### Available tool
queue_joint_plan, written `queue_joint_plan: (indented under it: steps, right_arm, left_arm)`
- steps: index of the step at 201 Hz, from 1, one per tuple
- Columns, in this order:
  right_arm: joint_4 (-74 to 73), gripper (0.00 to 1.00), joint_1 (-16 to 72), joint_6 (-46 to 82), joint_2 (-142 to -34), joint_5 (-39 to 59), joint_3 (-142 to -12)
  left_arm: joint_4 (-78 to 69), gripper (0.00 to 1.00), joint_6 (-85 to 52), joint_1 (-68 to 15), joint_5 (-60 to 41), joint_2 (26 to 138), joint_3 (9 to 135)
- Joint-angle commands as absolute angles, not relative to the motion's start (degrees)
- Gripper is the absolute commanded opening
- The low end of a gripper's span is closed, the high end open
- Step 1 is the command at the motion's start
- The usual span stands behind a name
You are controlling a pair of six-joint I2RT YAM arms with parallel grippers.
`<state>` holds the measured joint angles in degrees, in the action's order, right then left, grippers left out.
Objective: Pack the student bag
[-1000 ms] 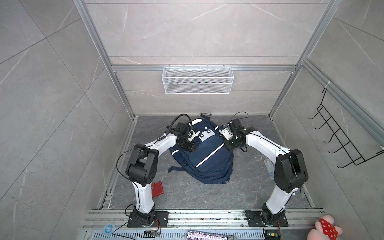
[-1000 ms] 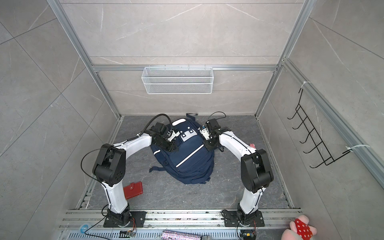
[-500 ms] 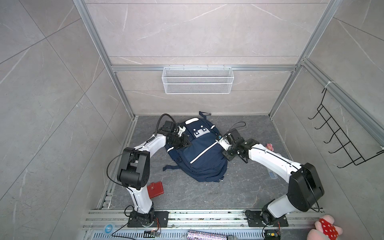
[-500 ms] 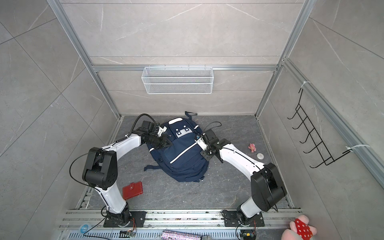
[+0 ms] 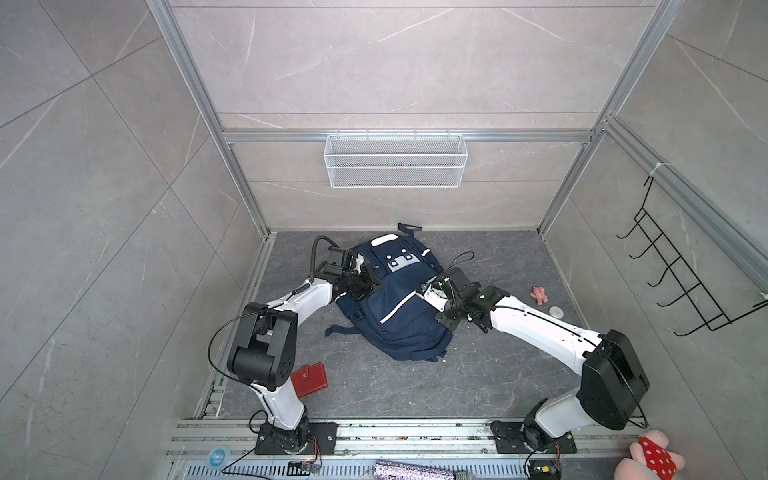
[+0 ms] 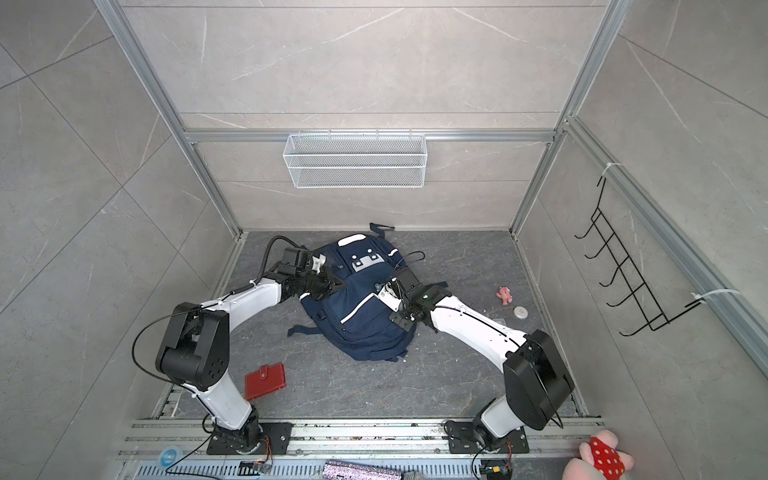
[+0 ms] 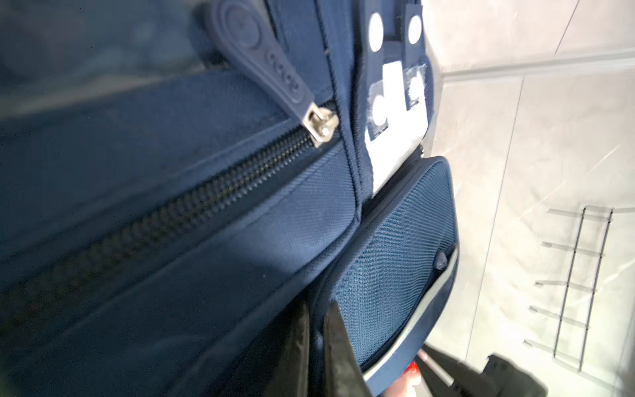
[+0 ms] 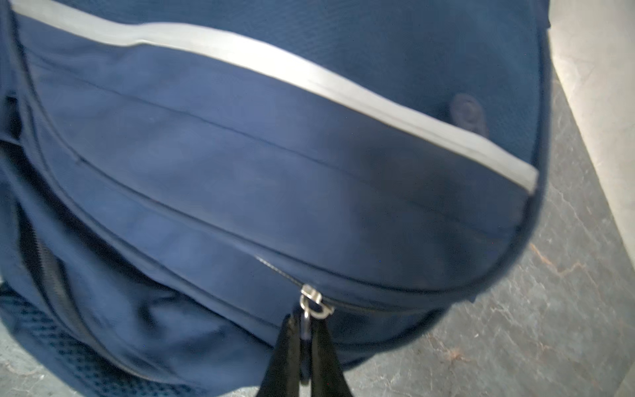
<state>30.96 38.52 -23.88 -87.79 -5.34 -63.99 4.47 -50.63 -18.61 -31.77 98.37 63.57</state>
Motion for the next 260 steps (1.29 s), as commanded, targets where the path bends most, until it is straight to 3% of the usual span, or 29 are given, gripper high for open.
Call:
queue_joint_plan:
  steps: [1, 117, 202, 260]
  right_arm:
    - [31.8, 0.0, 41.2, -25.9, -90.3, -0.7, -65.2]
    - [27.3, 0.0, 49.3, -26.5, -92.4, 3.4, -60.5]
    - [16.7, 0.0, 44.7, -0.6, -94.6, 7.5, -63.8]
    - [13.6, 0.0, 43.3, 7.9, -94.4, 9.6, -64.6]
  left_arm:
    - [-13.4, 0.0, -62.9, -19.5, -26.7, 93.9, 63.6]
    - [-24.7, 0.0, -76.8, -22.4, -18.5, 95.5, 60.6]
    - [-28.1, 0.0, -81.8, -30.0, -11.8, 96.0, 58.8]
    - [-30.1, 0.0, -83.1, -33.2, -9.1, 97.9, 60.6]
